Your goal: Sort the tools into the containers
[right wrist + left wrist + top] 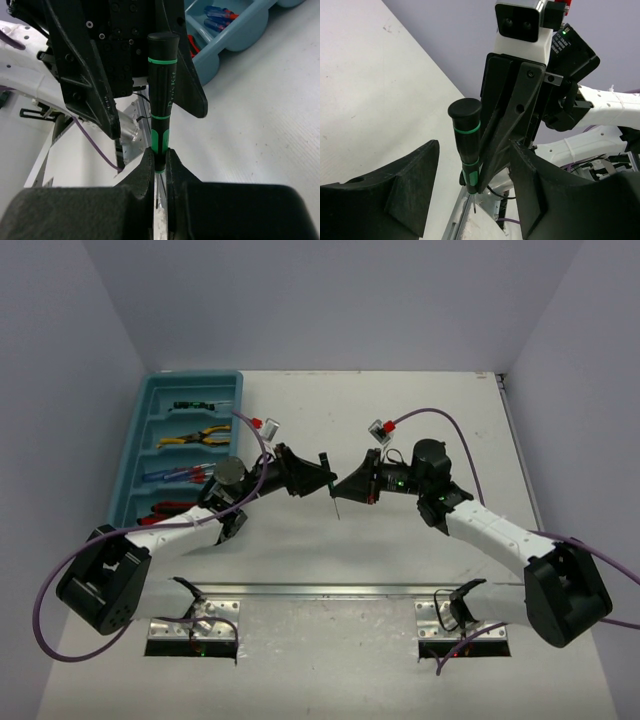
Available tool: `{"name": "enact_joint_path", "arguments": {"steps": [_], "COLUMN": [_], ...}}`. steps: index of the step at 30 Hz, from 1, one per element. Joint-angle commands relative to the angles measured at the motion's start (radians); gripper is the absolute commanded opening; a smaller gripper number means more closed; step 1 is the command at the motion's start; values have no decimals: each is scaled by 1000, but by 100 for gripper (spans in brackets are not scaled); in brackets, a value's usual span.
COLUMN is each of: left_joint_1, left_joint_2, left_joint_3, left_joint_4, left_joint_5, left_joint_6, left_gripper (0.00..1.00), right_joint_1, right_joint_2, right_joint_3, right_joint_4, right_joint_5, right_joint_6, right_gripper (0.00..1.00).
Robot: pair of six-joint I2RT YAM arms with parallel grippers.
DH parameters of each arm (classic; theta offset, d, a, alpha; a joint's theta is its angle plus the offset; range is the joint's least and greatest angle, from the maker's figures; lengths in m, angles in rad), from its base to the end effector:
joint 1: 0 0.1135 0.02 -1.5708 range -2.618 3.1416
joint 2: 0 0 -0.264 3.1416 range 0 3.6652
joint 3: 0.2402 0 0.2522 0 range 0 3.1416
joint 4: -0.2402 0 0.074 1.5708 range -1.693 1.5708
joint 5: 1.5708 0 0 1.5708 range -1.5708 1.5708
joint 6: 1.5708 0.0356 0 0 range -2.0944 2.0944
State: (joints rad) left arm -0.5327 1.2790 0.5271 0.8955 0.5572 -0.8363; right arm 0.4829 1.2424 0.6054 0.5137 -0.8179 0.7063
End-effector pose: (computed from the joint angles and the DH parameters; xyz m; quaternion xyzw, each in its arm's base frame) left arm 0.2205 -0.1519 0.2578 0.1104 0.6535 -0.5990 0.4493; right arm 0.2227 0.1461 0.2538 -0.1850 0.7126 0.5872 0.3364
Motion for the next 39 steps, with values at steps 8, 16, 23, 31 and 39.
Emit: {"name": "enact_joint_path", "arguments": {"steps": [8, 16, 23, 31, 39], "left_joint_1": [-33, 95, 418, 631, 703], "left_joint_2": [29, 39, 189, 596, 862], "left_joint_3": [93, 353, 545, 1075, 1387], "left_joint_4": [-1, -718, -897, -1065, -1202], "left_joint_5": [-38, -626, -948, -1134, -1053], "left_joint_6": [49, 56, -109, -51, -20], "left_gripper": [0, 0, 0, 0, 6], "right_joint_1": [6, -15, -32, -32, -32], "right_joint_2": [-15, -81, -299, -395, -377], "right_joint_3": [-6, 126, 5, -35, -55], "right_joint_4": [99, -615, -672, -759, -730], "right_joint_5": [-43, 714, 768, 729, 672], "right_joint_6": [22, -1, 10, -22, -33], "right_gripper": [21, 99, 99, 99, 99]}}
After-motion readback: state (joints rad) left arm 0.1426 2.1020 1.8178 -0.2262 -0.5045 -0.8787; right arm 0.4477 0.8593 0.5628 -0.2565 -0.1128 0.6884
